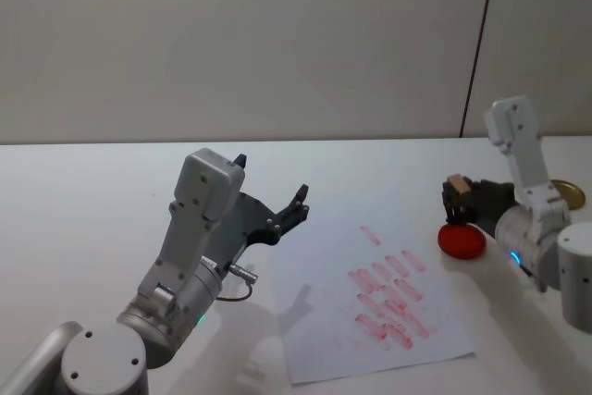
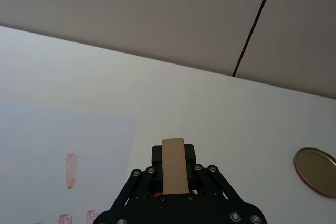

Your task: Use the one hand to pick up the stamp and affix it onto the A4 paper.

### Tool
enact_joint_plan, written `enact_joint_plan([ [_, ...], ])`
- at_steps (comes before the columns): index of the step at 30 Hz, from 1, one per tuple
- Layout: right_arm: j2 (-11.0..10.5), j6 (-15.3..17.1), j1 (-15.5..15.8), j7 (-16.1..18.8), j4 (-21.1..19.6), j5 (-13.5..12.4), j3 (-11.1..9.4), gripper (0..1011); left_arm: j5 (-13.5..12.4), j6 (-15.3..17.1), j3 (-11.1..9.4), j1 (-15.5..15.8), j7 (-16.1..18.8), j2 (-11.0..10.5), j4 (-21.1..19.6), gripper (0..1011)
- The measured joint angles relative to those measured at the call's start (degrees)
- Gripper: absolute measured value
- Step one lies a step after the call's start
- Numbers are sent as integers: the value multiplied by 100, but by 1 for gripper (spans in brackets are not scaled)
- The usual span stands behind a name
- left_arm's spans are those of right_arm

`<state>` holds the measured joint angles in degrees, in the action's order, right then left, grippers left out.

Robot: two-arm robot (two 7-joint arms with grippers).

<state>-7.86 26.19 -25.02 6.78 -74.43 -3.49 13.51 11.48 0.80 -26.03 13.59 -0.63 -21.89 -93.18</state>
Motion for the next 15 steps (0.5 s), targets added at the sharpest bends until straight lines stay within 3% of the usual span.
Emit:
enact_joint_plan([
  [15, -24, 19, 42, 96, 252, 69, 1, 218, 0, 0, 0, 0, 0, 0, 0, 993],
])
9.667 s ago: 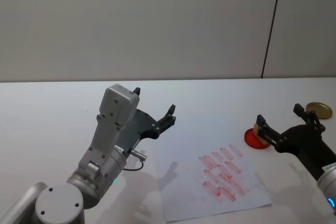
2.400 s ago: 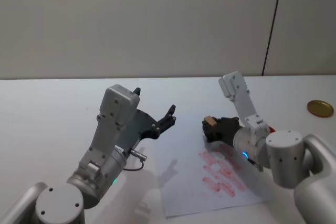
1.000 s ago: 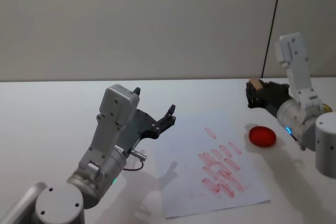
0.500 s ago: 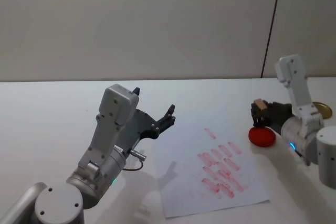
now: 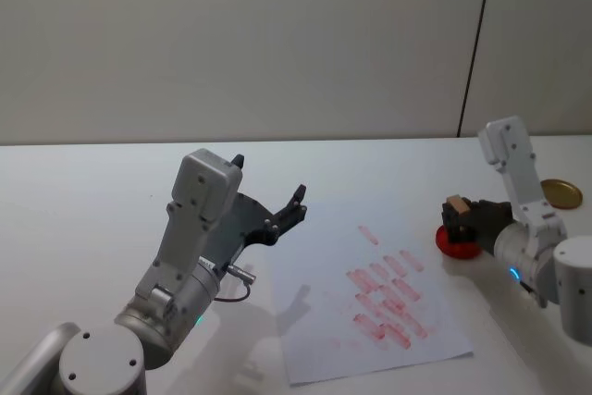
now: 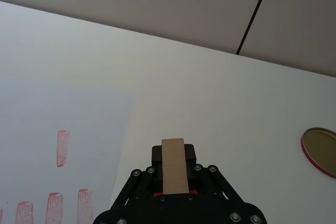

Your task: Use the one hand to pick up the stamp and affix it onto the A4 paper.

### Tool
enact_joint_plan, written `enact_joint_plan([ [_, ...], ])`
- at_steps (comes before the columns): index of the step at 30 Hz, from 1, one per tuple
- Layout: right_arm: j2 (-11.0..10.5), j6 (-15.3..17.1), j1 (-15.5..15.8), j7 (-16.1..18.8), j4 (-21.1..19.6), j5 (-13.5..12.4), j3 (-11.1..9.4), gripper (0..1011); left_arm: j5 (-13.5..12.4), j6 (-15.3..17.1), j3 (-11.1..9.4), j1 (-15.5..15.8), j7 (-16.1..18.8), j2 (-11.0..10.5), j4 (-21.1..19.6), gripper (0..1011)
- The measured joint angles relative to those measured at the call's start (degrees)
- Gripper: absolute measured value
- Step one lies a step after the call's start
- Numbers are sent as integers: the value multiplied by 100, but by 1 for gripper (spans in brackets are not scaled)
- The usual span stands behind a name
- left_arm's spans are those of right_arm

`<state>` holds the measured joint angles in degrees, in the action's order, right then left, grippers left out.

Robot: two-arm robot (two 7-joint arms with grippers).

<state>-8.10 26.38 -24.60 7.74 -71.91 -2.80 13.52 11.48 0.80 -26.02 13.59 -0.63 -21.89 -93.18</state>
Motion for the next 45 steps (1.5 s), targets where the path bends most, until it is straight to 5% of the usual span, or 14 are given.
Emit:
enact_joint_plan([
  [8, -16, 33, 38, 1, 14, 9, -10, 221, 0, 0, 0, 0, 0, 0, 0, 993],
  [23, -33, -9, 95, 34, 13, -56, -48, 701, 0, 0, 0, 0, 0, 0, 0, 993],
  [34, -75, -369, 266, -47, -424, -111, -69, 1000, 0, 0, 0, 0, 0, 0, 0, 993],
  [45, -235, -778, 670, -135, -1214, -230, -125, 1001, 0, 0, 0, 0, 0, 0, 0, 993],
])
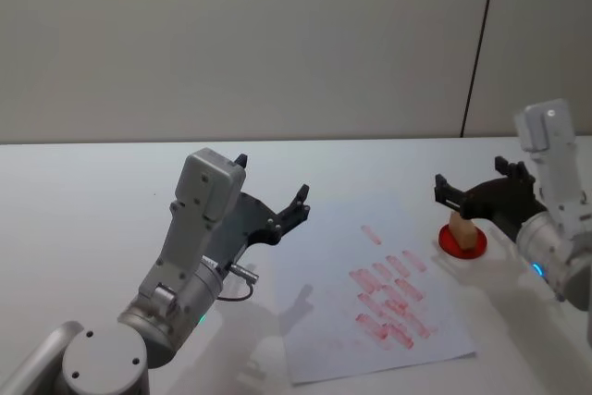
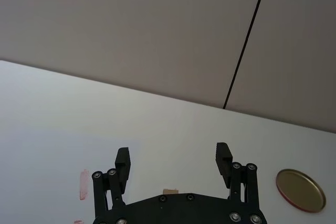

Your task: Use the one hand to pick up the stamp and affix it onto the A4 paper.

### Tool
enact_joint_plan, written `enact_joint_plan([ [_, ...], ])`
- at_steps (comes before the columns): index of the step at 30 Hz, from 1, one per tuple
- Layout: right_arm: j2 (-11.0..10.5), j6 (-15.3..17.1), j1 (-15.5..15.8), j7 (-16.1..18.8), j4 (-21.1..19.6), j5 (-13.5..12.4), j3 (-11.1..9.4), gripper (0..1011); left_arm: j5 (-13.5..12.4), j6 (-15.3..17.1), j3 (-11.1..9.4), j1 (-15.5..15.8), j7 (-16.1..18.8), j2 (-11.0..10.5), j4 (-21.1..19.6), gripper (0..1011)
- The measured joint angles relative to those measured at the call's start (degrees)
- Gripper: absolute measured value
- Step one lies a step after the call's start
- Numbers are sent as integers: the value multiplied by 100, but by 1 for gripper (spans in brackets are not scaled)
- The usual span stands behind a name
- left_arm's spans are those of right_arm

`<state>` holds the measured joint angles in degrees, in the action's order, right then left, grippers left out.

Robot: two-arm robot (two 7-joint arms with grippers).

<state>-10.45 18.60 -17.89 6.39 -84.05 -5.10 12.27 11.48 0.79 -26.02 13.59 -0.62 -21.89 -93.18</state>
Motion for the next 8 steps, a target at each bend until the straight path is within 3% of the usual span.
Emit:
enact_joint_plan([
  [8, -86, -160, 199, -28, -373, -74, -36, 1001, 0, 0, 0, 0, 0, 0, 0, 993],
])
